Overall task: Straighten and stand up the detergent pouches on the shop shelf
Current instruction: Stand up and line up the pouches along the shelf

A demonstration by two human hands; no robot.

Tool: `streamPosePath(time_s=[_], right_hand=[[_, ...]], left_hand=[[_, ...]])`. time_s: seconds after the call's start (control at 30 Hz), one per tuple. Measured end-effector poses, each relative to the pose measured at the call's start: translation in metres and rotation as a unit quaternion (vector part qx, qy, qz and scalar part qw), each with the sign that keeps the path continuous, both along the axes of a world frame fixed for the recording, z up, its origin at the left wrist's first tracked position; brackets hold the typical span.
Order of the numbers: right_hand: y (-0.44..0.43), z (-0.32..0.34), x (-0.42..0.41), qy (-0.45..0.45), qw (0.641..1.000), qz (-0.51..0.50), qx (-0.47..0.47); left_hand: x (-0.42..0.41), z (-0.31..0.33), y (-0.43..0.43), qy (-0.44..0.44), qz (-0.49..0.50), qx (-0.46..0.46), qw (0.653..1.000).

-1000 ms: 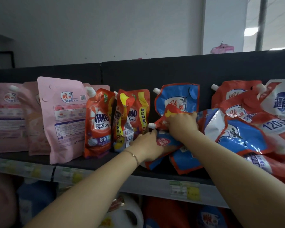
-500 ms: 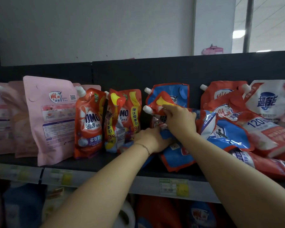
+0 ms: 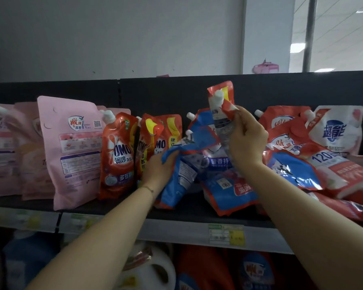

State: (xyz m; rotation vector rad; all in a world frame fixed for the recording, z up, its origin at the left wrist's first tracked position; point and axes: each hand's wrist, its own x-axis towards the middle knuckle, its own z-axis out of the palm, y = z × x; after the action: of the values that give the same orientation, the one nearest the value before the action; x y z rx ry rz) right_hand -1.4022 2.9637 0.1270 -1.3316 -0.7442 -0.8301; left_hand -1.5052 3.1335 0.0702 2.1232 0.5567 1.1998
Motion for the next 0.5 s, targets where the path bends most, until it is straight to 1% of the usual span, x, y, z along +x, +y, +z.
streamPosePath(time_s=[0.1, 0.17, 0.2, 0.27, 0.33, 0.43, 0.5], right_hand=[[0.016, 0.001, -0.013, 0.050, 0.994, 0.070, 0.065], [0.035, -0.007, -0.024, 0.088, 0.985, 0.120, 0.091], [0.045, -0.013, -0.031, 0.105, 0.980, 0.142, 0.091], [0.068, -0.028, -0.043, 0.130, 0.973, 0.172, 0.079], [0.090, -0.043, -0.052, 0.170, 0.965, 0.186, 0.068], [0.111, -0.052, -0.053, 0.239, 0.954, 0.176, 0.052], [0.116, -0.054, -0.046, 0.245, 0.956, 0.159, 0.030]], left_hand=[[-0.018, -0.004, 0.012, -0.128, -0.002, -0.091, 0.988], [-0.029, -0.007, 0.017, -0.192, -0.004, -0.155, 0.969], [-0.034, -0.009, 0.019, -0.217, -0.009, -0.171, 0.961], [-0.045, -0.012, 0.022, -0.239, -0.012, -0.141, 0.961], [-0.055, -0.014, 0.021, -0.228, 0.001, -0.088, 0.970], [-0.067, -0.011, 0.019, -0.214, 0.013, -0.031, 0.976], [-0.071, -0.014, 0.021, -0.218, -0.011, 0.011, 0.976]])
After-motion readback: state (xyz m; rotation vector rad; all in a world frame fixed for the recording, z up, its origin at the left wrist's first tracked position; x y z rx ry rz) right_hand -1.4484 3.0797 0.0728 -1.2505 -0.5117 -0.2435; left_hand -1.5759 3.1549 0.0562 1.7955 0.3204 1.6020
